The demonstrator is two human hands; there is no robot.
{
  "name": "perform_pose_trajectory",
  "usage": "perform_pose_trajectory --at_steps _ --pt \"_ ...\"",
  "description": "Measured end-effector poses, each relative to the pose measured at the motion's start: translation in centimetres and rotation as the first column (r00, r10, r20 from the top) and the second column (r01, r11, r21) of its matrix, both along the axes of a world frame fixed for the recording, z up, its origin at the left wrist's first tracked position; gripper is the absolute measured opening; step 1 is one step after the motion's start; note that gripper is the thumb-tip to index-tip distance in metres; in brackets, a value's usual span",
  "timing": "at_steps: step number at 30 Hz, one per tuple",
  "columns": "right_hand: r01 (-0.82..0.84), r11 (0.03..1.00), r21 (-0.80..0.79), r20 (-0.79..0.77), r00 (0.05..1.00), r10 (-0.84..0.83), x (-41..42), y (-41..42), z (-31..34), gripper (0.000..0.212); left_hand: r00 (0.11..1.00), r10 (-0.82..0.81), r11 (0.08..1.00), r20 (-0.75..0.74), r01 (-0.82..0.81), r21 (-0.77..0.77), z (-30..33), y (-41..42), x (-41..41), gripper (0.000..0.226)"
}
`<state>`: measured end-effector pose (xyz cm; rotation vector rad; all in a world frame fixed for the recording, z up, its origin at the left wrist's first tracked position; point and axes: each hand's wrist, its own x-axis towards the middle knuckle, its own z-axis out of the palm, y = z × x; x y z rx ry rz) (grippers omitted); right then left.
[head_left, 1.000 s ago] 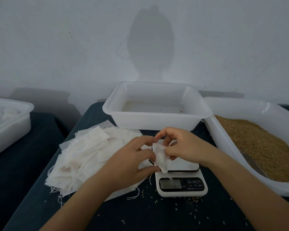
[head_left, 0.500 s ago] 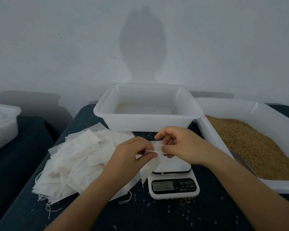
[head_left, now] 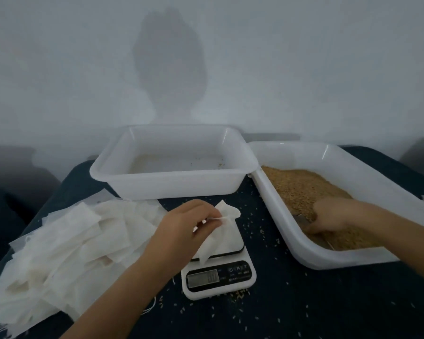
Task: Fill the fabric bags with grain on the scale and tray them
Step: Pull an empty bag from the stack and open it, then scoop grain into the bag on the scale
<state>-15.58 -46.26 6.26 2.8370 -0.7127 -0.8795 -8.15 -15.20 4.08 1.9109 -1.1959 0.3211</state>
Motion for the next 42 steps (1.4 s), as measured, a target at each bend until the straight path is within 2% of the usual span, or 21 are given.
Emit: perform_pose_trajectory --at_steps 3,7,9,14,17,19,21,23,24,27,29,33,36,40,42 --pt "-0.028 1.000 -0.005 0.087 0.996 0.028 0.3 -0.4 -0.2 0.037 1.000 0.003 1.000 0.025 -0.003 -0.006 0.0 -0.4 0.0 0.005" --pt "-0.062 0.997 -0.042 0.121 0.990 0.067 -0.3 -1.1 0.0 0.036 1.000 0.012 1.000 0.017 -0.012 -0.018 -0.3 -0.1 0.3 0.004" --pt "-0.060 0.998 -0.012 0.115 0.992 0.061 -0.7 -1.1 -0.4 0.036 1.000 0.009 1.000 0.007 -0.009 -0.022 -0.4 0.0 0.4 0.003" --pt "0.043 0.995 0.088 0.145 0.988 -0.055 0.1 -0.2 -2.2 0.024 1.000 -0.016 1.000 -0.004 0.016 0.007 -0.7 -0.6 0.1 0.006" --pt "0.128 0.984 0.126 0.227 0.962 -0.155 0.3 -0.7 -1.9 0.032 1.000 -0.022 0.999 0.003 0.022 0.025 -0.9 -0.5 -0.2 0.006" --pt "0.118 0.987 0.107 0.326 0.934 -0.147 0.4 -1.9 -0.9 0.033 1.000 -0.013 1.000 -0.008 0.014 0.022 -0.9 -0.2 -0.1 0.006" --pt "0.114 0.979 0.166 0.373 0.912 -0.170 0.5 -3.1 0.6 0.028 1.000 0.005 1.000 -0.024 -0.005 0.013 -0.8 0.0 0.1 0.007" --pt "0.102 0.967 0.232 0.347 0.921 -0.180 0.6 -3.8 2.0 0.027 0.999 0.019 1.000 -0.035 -0.018 0.014 -0.7 0.0 0.3 0.008" --pt "0.089 0.968 0.233 0.320 0.934 -0.163 0.8 -3.9 2.5 0.035 0.999 0.022 1.000 -0.039 -0.022 0.014 -0.7 -0.1 0.4 0.008" --pt "0.025 0.997 0.075 0.234 0.971 -0.042 1.6 -3.9 3.3 0.064 0.999 0.020 1.000 -0.040 -0.020 0.014 -0.7 -0.3 0.4 0.007" --pt "-0.024 1.000 0.004 0.185 0.983 0.023 2.0 -3.8 4.4 0.058 0.999 0.018 1.000 -0.030 -0.017 0.020 -0.7 -0.5 0.4 0.007" --pt "-0.091 0.993 -0.077 0.120 0.988 0.100 2.7 -3.6 7.6 0.032 1.000 0.026 0.999 -0.011 -0.026 0.026 -0.5 -0.8 0.6 0.008" --pt "-0.122 0.979 -0.166 0.095 0.986 0.139 3.0 -3.3 9.5 0.037 0.999 0.032 0.999 -0.003 -0.032 0.016 -0.3 -0.9 0.7 0.009" --pt "-0.159 0.919 -0.361 0.085 0.976 0.202 2.6 -3.4 10.3 0.047 0.999 0.029 0.999 -0.014 -0.028 0.015 -0.5 -0.9 0.9 0.009" --pt "-0.172 0.909 -0.379 0.058 0.976 0.209 2.2 -3.4 9.9 0.046 0.999 0.030 0.999 -0.016 -0.029 0.020 -0.7 -0.9 1.0 0.009"
